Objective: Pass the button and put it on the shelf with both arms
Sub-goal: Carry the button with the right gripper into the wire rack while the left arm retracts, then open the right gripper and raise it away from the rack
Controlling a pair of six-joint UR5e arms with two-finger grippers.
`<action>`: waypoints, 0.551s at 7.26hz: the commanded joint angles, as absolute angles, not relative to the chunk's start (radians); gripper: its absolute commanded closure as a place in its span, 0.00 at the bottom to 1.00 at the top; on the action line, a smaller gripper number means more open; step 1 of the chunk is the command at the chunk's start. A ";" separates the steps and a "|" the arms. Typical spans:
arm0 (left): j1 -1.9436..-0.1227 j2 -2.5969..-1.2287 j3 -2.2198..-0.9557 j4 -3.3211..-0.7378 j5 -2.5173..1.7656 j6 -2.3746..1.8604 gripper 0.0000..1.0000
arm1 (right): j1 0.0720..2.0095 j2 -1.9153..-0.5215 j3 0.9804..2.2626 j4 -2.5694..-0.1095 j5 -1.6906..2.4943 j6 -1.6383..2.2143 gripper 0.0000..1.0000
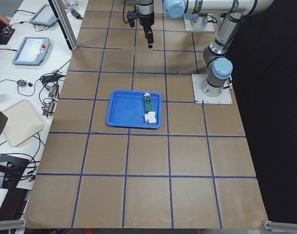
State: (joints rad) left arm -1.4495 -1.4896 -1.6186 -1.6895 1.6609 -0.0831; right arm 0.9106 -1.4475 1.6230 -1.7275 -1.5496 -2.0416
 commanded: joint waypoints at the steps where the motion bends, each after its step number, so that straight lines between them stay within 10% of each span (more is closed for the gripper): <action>1: -1.450 -1.486 -1.624 -1.687 1.660 -0.069 0.00 | 1.140 -1.552 1.638 -1.642 -1.551 -1.718 0.00; 4: -1.450 -1.488 -1.628 -1.686 1.588 -0.057 0.00 | 1.490 -1.572 1.635 -1.644 -1.546 -1.174 0.00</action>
State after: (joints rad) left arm -1.4497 -1.4877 -1.6254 -1.6871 1.6362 -0.0664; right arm 1.3459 -1.5631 1.6379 -1.6438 -1.5501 -1.4208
